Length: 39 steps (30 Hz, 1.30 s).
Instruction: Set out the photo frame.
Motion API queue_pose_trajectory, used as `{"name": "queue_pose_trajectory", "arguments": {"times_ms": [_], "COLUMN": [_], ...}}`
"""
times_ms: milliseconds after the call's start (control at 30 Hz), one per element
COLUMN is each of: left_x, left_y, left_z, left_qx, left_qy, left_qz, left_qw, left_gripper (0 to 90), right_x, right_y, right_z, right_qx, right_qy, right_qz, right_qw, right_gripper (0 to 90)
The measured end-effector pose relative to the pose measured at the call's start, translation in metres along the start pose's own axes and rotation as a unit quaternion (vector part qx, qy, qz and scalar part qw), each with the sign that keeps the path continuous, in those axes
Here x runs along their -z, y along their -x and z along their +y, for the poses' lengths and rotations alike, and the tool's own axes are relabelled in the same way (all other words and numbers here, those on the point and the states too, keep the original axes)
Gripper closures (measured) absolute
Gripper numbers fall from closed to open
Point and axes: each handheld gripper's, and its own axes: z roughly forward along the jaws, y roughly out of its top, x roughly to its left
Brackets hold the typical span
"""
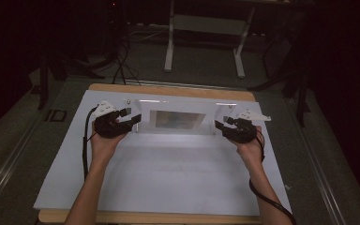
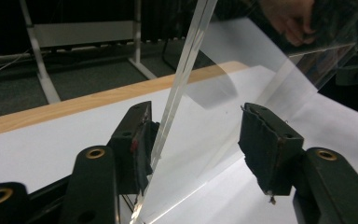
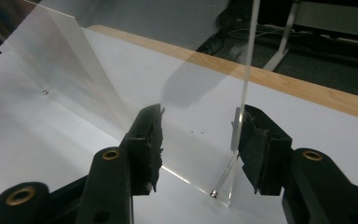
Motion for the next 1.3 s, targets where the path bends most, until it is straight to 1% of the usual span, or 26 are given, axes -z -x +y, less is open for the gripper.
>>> {"name": "queue_pose_trajectory", "arguments": {"times_ms": [33, 100, 167, 200, 333, 400, 433, 467, 567, 667, 700, 867, 900, 1167, 1300], "left_x": [0.0, -0.001, -0.003, -0.004, -0.009, -0.013, -0.013, -0.019, -0.023, -0.026, -0.027, -0.029, -0.031, -0.033, -0.034], "left_y": [-0.002, -0.005, -0.007, -0.008, -0.01, -0.012, -0.012, -0.012, -0.011, -0.01, -0.007, -0.007, -0.007, -0.007, -0.008], "left_z": [-0.002, -0.003, -0.006, -0.007, -0.008, -0.008, -0.008, -0.009, -0.01, -0.01, -0.009, -0.009, -0.008, -0.008, -0.007], "left_qx": [-0.001, -0.004, -0.009, -0.01, -0.009, -0.011, -0.011, -0.015, -0.018, -0.024, -0.034, -0.041, -0.045, -0.042, -0.041], "left_qy": [0.003, 0.004, 0.007, 0.008, 0.015, 0.007, 0.007, -0.002, -0.007, -0.013, -0.017, -0.017, -0.021, -0.015, -0.017], "left_qz": [-0.001, -0.003, 0.002, 0.0, -0.001, -0.002, -0.002, 0.0, 0.0, 0.0, 0.014, 0.022, 0.027, 0.032, 0.034], "left_qw": [1.0, 1.0, 0.9999, 0.9999, 0.9998, 0.9999, 0.9999, 0.9999, 0.9998, 0.9996, 0.9992, 0.9988, 0.9984, 0.9985, 0.9985], "left_gripper": [42.4, 38.7, 38.2, 37.9, 37.7, 37.7, 37.7, 37.7, 38.0, 42.5, 43.3, 44.9, 45.1, 45.3, 45.3], "right_x": [-0.001, -0.002, -0.003, -0.003, -0.004, -0.004, -0.004, -0.005, -0.005, -0.006, -0.007, -0.009, -0.01, -0.012, -0.013], "right_y": [0.0, 0.001, 0.002, 0.002, 0.003, 0.003, 0.003, 0.003, 0.004, 0.005, 0.005, 0.006, 0.006, 0.009, 0.01], "right_z": [0.001, 0.002, 0.003, 0.003, 0.004, 0.004, 0.004, 0.004, 0.004, 0.005, 0.005, 0.006, 0.006, 0.008, 0.008], "right_qx": [-0.003, -0.008, -0.01, -0.011, -0.012, -0.013, -0.013, -0.015, -0.015, -0.016, -0.016, -0.013, -0.013, -0.011, -0.012], "right_qy": [-0.001, -0.001, 0.0, 0.0, 0.0, 0.0, 0.0, 0.001, 0.002, 0.004, 0.004, 0.007, 0.007, 0.007, 0.008], "right_qz": [-0.001, -0.003, -0.004, -0.004, -0.004, -0.005, -0.005, -0.006, -0.006, -0.007, -0.008, -0.013, -0.014, -0.012, -0.012], "right_qw": [1.0, 1.0, 0.9999, 0.9999, 0.9999, 0.9999, 0.9999, 0.9999, 0.9999, 0.9998, 0.9998, 0.9998, 0.9998, 0.9998, 0.9998], "right_gripper": [51.8, 52.0, 52.1, 52.1, 52.2, 52.2, 52.2, 52.4, 52.5, 53.3, 53.5, 54.0, 54.1, 55.4, 55.7]}}
